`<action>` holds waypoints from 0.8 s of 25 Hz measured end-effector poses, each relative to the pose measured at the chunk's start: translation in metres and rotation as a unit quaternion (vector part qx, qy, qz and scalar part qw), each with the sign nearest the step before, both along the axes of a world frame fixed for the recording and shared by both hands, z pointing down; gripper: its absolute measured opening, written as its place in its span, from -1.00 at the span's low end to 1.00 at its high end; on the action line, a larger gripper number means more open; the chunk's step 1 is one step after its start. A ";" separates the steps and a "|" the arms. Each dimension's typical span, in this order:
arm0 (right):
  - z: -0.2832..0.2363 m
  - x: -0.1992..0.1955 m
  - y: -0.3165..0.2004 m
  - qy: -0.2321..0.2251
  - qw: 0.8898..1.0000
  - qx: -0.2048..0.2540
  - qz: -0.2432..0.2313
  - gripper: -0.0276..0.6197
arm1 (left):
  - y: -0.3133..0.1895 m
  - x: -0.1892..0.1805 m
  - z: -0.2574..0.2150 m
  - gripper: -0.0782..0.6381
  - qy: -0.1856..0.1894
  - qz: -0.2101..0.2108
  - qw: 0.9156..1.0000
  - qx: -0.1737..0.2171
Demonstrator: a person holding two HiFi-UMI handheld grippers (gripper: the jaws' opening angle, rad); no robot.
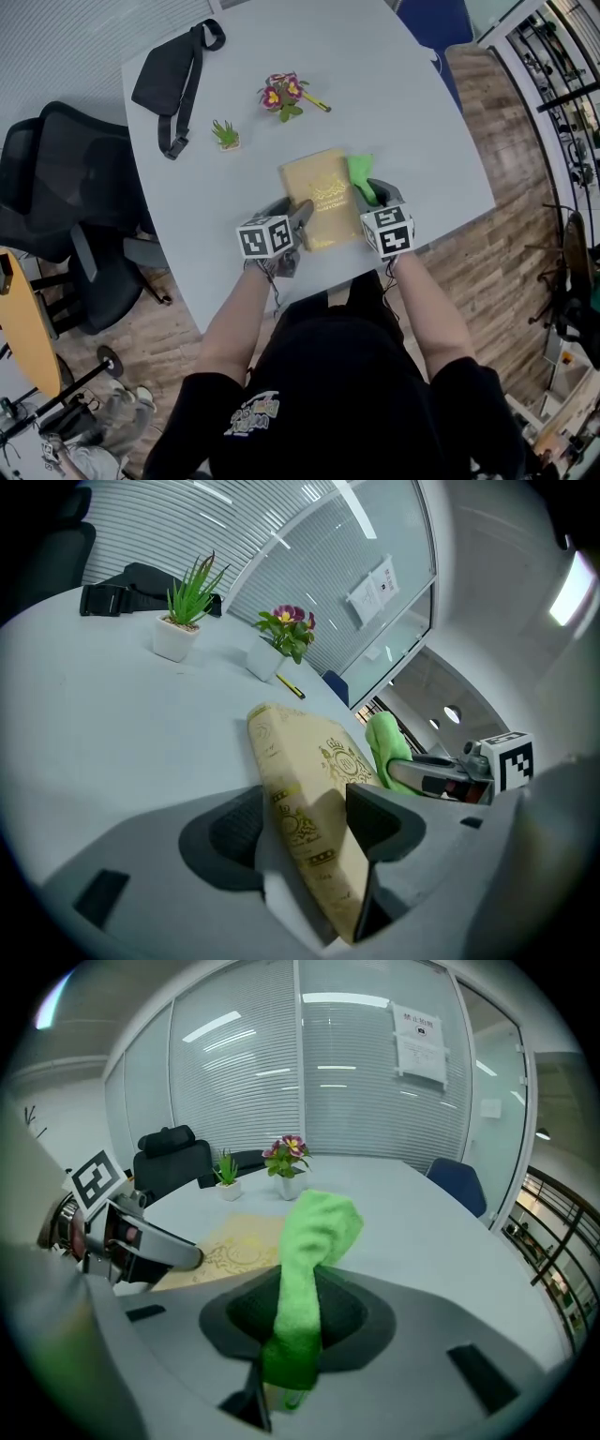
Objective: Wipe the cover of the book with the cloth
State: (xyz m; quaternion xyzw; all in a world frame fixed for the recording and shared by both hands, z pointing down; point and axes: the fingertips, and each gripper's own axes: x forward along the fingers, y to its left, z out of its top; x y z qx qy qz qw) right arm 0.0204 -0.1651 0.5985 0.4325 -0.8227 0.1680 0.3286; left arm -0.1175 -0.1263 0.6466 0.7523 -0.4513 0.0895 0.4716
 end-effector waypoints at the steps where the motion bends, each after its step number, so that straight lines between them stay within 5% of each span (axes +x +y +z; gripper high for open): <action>1: -0.001 -0.005 0.004 -0.005 1.000 -0.001 -0.005 -0.62 | 0.000 0.000 0.000 -0.01 0.001 0.000 1.000 0.000; 20: 0.008 -0.102 0.109 -0.124 0.983 -0.103 -0.086 -0.62 | 0.000 -0.001 0.000 -0.01 0.004 0.001 1.000 -0.004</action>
